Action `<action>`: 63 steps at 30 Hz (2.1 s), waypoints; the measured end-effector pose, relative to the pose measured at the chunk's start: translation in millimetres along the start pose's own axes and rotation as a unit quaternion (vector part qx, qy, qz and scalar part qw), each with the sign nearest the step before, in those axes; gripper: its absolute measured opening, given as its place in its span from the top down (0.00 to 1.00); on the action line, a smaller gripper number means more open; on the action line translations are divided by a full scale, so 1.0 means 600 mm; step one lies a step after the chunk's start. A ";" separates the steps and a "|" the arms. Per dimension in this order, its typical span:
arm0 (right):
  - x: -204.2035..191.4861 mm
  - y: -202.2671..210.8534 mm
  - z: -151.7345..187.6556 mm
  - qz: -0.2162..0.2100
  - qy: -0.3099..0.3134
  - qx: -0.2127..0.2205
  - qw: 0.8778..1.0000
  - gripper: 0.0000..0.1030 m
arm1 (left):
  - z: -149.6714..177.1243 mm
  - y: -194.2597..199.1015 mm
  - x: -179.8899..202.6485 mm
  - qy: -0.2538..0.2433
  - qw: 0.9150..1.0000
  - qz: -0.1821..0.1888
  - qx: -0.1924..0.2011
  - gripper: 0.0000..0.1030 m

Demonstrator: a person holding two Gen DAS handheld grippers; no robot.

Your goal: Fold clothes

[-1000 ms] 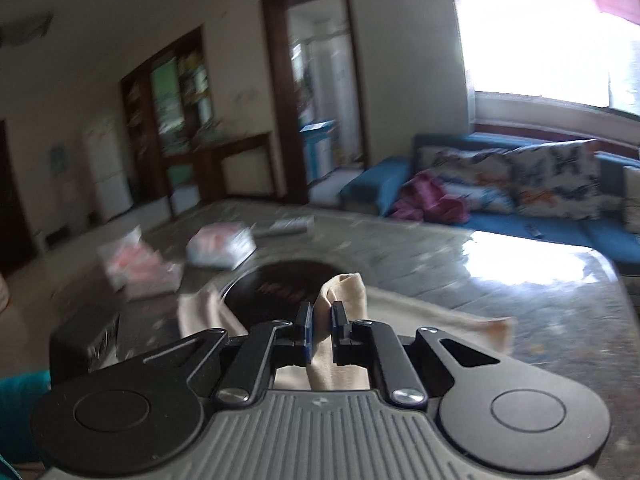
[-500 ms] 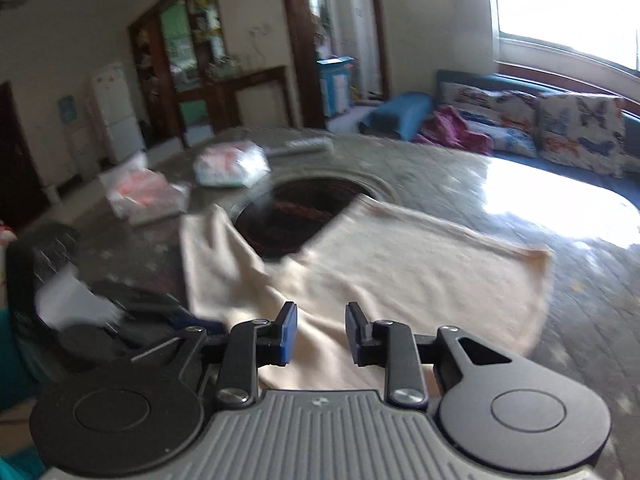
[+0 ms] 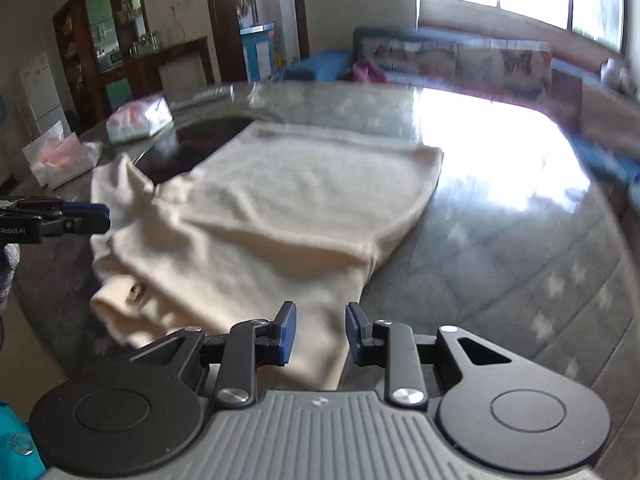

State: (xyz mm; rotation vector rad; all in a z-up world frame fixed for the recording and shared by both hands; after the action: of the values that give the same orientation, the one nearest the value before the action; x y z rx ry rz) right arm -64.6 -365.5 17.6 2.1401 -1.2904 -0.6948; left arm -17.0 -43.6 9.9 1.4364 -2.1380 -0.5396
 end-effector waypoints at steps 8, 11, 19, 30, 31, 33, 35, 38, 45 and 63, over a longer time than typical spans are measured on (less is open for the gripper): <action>0.003 -0.046 -0.047 -0.004 0.109 -0.007 0.994 0.73 | -0.003 -0.018 -0.049 0.030 0.999 -0.035 -0.011 0.58; 0.011 -0.059 -0.052 -0.028 0.117 -0.028 0.992 0.72 | 0.003 -0.021 -0.063 0.033 0.998 -0.044 -0.019 0.58; 0.029 -0.086 -0.062 -0.085 0.132 -0.078 0.985 0.94 | 0.007 -0.032 -0.069 0.028 0.998 -0.056 -0.027 0.59; 0.061 -0.045 -0.039 -0.061 0.089 -0.057 0.993 0.92 | 0.001 -0.036 -0.068 0.018 0.997 -0.065 -0.026 0.59; 0.058 -0.044 -0.040 -0.063 0.091 -0.053 0.992 0.90 | -0.001 -0.035 -0.066 0.017 0.997 -0.068 -0.026 0.59; 0.049 -0.037 -0.046 -0.056 0.097 -0.037 0.993 0.85 | -0.008 -0.031 -0.056 0.010 0.998 -0.067 -0.018 0.59; 0.040 -0.030 -0.052 -0.058 0.097 -0.024 0.993 0.80 | -0.018 -0.024 -0.035 0.002 0.999 -0.050 -0.002 0.59; 0.020 -0.026 -0.057 -0.062 0.101 -0.010 0.993 0.64 | -0.032 -0.028 0.009 -0.014 1.000 -0.007 0.009 0.60; -0.011 -0.064 -0.059 -0.069 0.073 0.002 0.995 0.61 | -0.028 -0.101 0.089 -0.031 0.998 0.056 -0.024 0.64; -0.080 -0.064 -0.016 -0.065 0.124 0.011 0.990 0.46 | -0.012 -0.090 0.090 -0.051 0.998 0.022 -0.013 0.77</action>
State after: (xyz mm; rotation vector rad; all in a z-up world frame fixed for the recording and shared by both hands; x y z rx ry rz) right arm -53.9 -305.4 5.7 2.2610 -1.0393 -0.4485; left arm 9.9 -114.1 -5.8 1.3715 -2.2291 -0.6341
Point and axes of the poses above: each gripper's, at about its wrist camera, not at the fingertips, and y roughly against the way its jaws point, x to its right, z to its underside, the point moved 5 cm from there along -y, roughly the way its jaws point, and after that the axes turned 8 degrees about -z, right-handed, at the moved point
